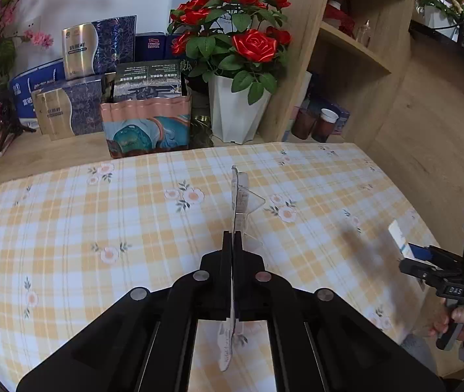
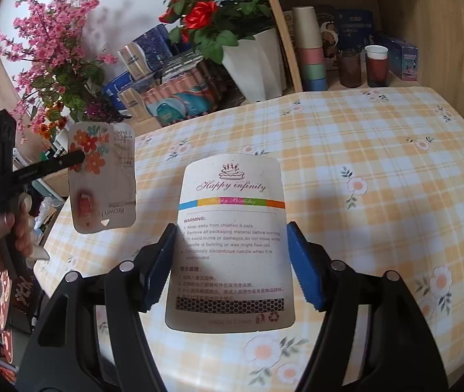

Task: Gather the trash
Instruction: 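Grasp the white printed receipt sheet with the left gripper while the right holds the card, then carry the receipt over the bin and open the left gripper while the right carries the card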

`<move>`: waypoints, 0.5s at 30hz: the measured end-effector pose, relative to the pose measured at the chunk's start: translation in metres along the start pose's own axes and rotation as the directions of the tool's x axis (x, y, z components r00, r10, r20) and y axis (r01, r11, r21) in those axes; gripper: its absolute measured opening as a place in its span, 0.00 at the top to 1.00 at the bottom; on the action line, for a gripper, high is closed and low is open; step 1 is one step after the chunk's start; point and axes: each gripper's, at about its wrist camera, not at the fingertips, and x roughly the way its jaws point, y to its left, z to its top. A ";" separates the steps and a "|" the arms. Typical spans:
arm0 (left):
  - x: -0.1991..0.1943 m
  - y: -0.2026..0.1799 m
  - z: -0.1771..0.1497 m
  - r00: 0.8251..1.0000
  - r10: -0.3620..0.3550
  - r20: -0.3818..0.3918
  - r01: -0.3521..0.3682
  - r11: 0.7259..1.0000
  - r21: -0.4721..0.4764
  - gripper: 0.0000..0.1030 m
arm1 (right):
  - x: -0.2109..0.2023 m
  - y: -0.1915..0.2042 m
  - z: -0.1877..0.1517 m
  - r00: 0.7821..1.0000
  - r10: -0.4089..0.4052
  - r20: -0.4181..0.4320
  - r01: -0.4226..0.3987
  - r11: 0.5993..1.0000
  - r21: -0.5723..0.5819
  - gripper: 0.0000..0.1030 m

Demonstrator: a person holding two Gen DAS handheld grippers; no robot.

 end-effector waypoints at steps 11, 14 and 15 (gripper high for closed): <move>-0.082 -0.033 -0.054 0.993 -0.101 0.057 0.103 0.994 -0.035 0.99 | -0.044 0.032 -0.021 0.998 0.031 0.053 -0.030 0.999 -0.024 0.35; -0.103 -0.049 -0.070 0.988 -0.133 0.074 0.136 0.990 -0.036 0.99 | -0.057 0.038 -0.028 0.997 0.034 0.073 -0.033 0.999 -0.027 0.35; -0.112 -0.054 -0.076 0.984 -0.152 0.088 0.157 0.987 -0.045 0.99 | -0.062 0.040 -0.032 0.996 0.036 0.081 -0.033 0.999 -0.028 0.35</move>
